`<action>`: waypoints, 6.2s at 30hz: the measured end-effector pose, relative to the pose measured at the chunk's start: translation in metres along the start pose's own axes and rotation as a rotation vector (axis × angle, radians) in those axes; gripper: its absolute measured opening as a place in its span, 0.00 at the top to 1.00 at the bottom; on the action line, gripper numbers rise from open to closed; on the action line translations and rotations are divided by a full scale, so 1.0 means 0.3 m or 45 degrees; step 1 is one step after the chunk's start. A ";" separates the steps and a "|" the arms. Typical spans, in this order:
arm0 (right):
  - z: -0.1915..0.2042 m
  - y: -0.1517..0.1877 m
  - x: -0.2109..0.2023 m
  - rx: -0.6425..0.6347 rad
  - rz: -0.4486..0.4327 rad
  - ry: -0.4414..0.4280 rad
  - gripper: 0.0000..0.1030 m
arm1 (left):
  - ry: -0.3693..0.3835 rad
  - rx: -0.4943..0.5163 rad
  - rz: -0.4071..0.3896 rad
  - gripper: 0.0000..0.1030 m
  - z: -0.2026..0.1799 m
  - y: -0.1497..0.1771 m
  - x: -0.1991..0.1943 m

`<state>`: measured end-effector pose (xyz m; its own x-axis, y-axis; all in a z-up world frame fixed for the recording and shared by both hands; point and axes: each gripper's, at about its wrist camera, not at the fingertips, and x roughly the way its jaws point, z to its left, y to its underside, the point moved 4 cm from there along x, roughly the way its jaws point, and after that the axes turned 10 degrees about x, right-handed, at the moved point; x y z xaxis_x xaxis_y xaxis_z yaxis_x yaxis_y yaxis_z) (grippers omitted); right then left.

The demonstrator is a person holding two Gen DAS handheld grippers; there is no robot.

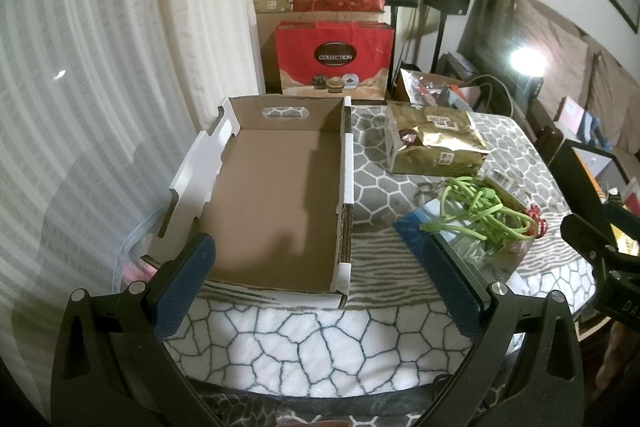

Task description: Organize objects

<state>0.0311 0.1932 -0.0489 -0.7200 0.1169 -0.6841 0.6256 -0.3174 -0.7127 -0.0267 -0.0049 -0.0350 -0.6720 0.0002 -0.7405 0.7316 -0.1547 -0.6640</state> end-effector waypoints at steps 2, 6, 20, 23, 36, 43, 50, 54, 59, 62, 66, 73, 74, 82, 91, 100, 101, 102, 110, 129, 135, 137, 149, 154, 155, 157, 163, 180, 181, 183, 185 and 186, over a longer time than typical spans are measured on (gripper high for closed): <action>0.000 0.000 -0.001 0.001 0.000 -0.001 0.00 | 0.000 0.001 0.000 0.00 0.004 0.004 0.000; 0.002 0.000 0.000 0.000 -0.001 0.000 0.00 | -0.001 0.000 0.000 0.00 0.001 0.001 -0.001; 0.029 -0.013 0.022 -0.019 -0.002 -0.012 0.00 | -0.031 -0.020 0.007 0.00 0.062 0.008 0.006; 0.061 -0.020 0.034 -0.035 0.000 -0.014 0.00 | -0.042 -0.026 0.012 0.00 0.081 0.007 0.011; 0.138 -0.034 0.076 -0.087 0.011 -0.031 0.00 | -0.207 -0.049 0.082 0.00 0.364 -0.040 0.175; 0.145 -0.042 0.131 -0.060 0.073 -0.076 0.00 | -0.196 -0.072 0.166 0.01 0.483 -0.020 0.279; 0.213 -0.054 0.190 -0.060 0.111 -0.145 0.00 | -0.053 -0.104 0.261 0.39 0.512 0.017 0.371; 0.274 -0.060 0.247 -0.042 0.175 -0.216 0.00 | -0.024 -0.104 0.298 0.60 0.515 0.024 0.399; 0.379 -0.049 0.329 -0.042 0.249 -0.286 0.09 | 0.023 -0.136 0.325 0.78 0.520 0.038 0.418; 0.428 -0.028 0.376 -0.025 0.300 -0.284 0.17 | 0.027 -0.136 0.336 0.85 0.523 0.045 0.425; 0.475 0.008 0.432 -0.035 0.377 -0.304 0.23 | 0.017 -0.128 0.331 0.86 0.521 0.048 0.426; 0.495 0.077 0.512 0.008 0.530 -0.324 0.51 | 0.025 -0.132 0.320 0.87 0.522 0.050 0.421; 0.495 0.084 0.519 0.017 0.547 -0.343 0.56 | 0.033 -0.136 0.319 0.87 0.521 0.050 0.418; 0.493 0.117 0.550 0.042 0.582 -0.380 0.69 | 0.084 -0.132 0.313 0.87 0.484 0.058 0.380; 0.484 0.197 0.537 0.005 0.589 -0.363 0.69 | 0.071 -0.098 0.265 0.87 0.406 0.086 0.300; 0.459 0.224 0.527 0.004 0.521 -0.312 0.49 | 0.054 -0.090 0.289 0.87 0.378 0.121 0.322; 0.450 0.217 0.514 -0.001 0.500 -0.294 0.48 | 0.048 -0.096 0.291 0.87 0.381 0.120 0.326; 0.443 0.207 0.502 0.000 0.494 -0.296 0.47 | 0.048 -0.099 0.291 0.86 0.381 0.122 0.328; 0.254 0.029 0.355 0.072 0.401 -0.292 0.45 | 0.030 -0.084 0.299 0.86 0.370 0.136 0.349; -0.157 -0.054 0.520 0.168 0.464 -0.140 0.44 | 0.071 -0.105 0.307 0.90 0.373 0.141 0.357; -0.181 -0.048 0.562 0.198 0.476 -0.163 0.33 | 0.075 -0.109 0.311 0.90 0.373 0.140 0.359; -0.182 -0.054 0.562 0.197 0.469 -0.183 0.48 | 0.078 -0.114 0.312 0.90 0.374 0.139 0.362; -0.169 -0.138 0.420 0.206 0.321 -0.177 0.78 | 0.090 -0.128 0.305 0.90 0.377 0.138 0.360; -0.064 -0.179 0.335 0.150 0.272 -0.257 0.78 | 0.096 -0.132 0.295 0.90 0.380 0.138 0.353; -0.030 -0.182 0.320 0.125 0.267 -0.272 0.78 | 0.096 -0.132 0.294 0.90 0.380 0.138 0.353; 0.054 -0.180 0.294 0.063 0.261 -0.310 0.78 | 0.097 -0.132 0.294 0.90 0.380 0.138 0.353; 0.305 -0.125 0.270 -0.109 0.283 -0.424 0.78 | 0.107 -0.143 0.295 0.90 0.387 0.136 0.350; 0.647 0.129 0.362 -0.591 0.349 -0.380 0.72 | 0.114 -0.150 0.300 0.90 0.390 0.132 0.353; 0.650 0.143 0.360 -0.610 0.355 -0.377 0.65 | 0.115 -0.151 0.300 0.90 0.391 0.133 0.354; 0.648 0.155 0.349 -0.621 0.357 -0.385 0.53 | 0.115 -0.151 0.301 0.90 0.390 0.133 0.354; 0.642 0.154 0.336 -0.620 0.357 -0.405 0.50 | 0.116 -0.151 0.301 0.90 0.388 0.133 0.353; 0.634 0.152 0.330 -0.610 0.364 -0.419 0.50 | 0.115 -0.150 0.301 0.90 0.388 0.134 0.354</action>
<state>-0.0688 0.0114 -0.1194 -0.5117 -0.2288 -0.8281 0.8163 0.1710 -0.5517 -0.0820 -0.1261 -0.1281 -0.4718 0.0664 -0.8792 0.8788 -0.0449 -0.4750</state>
